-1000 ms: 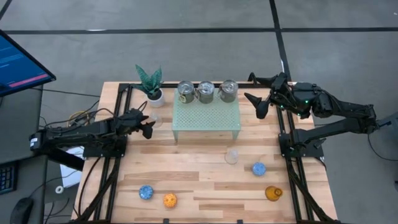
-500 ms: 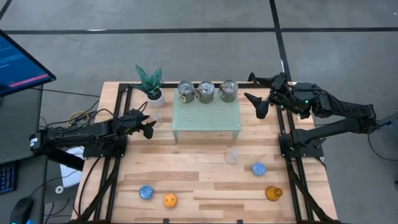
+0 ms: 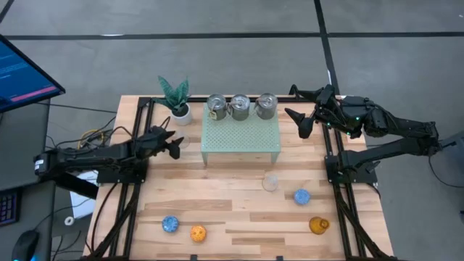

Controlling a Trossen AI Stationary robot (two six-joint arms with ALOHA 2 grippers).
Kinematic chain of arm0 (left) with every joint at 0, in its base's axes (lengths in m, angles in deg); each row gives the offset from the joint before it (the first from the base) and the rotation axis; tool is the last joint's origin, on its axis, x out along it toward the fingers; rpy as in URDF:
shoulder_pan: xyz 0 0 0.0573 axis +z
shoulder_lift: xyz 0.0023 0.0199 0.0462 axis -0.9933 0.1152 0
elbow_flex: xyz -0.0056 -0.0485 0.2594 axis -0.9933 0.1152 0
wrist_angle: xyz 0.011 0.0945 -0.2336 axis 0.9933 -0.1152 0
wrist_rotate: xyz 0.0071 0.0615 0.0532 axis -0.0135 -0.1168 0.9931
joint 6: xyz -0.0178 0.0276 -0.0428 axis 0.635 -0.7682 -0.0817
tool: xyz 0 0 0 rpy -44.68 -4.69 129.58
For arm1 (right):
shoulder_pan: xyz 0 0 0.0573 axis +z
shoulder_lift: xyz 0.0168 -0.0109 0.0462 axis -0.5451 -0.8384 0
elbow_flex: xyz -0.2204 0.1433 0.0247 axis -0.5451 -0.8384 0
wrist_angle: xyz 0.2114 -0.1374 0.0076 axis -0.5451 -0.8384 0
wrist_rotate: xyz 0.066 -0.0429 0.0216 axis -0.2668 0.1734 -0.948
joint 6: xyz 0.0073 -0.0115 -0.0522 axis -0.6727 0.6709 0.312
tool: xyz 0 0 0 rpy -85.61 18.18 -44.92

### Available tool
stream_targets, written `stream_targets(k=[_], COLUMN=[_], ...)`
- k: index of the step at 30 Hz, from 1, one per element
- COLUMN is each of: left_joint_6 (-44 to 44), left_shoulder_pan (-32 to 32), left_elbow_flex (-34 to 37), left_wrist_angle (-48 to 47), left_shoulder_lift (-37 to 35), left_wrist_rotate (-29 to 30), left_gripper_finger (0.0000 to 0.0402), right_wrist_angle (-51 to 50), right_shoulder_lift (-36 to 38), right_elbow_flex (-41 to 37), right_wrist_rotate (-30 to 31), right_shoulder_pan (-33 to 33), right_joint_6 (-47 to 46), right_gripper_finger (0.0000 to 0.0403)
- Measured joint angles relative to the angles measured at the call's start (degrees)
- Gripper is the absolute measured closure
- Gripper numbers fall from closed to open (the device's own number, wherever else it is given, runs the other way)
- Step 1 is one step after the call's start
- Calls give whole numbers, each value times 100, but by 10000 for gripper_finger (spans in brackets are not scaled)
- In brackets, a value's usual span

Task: Pick & Place candle stick holders
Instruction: Put the top transparent glass candlestick on the shelf

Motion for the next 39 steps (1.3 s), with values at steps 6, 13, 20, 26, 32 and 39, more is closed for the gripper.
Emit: stream_targets(k=[6,13,20,26,32,39], left_joint_6=[17,-109,-131,-139,-133,-151], left_shoulder_pan=[0,0,0,0,0,0], left_elbow_flex=[43,43,43,42,43,40], left_wrist_angle=[193,690,1097,1191,1231,1246], left_shoulder_lift=[325,752,1123,1322,1421,1421], left_wrist_rotate=[0,146,253,489,491,513], left_gripper_finger=[147,147,147,153,207,267], right_wrist_angle=[-1,0,0,0,0,-2], right_shoulder_lift=[0,0,0,2,1,2], right_elbow_flex=[0,0,0,0,0,0], right_wrist_rotate=[0,-2,-17,-46,-46,-48], right_shoulder_pan=[0,0,1,0,1,0], right_joint_6=[-8,-61,-80,-107,-107,-200], right_gripper_finger=[12,12,12,12,12,12])
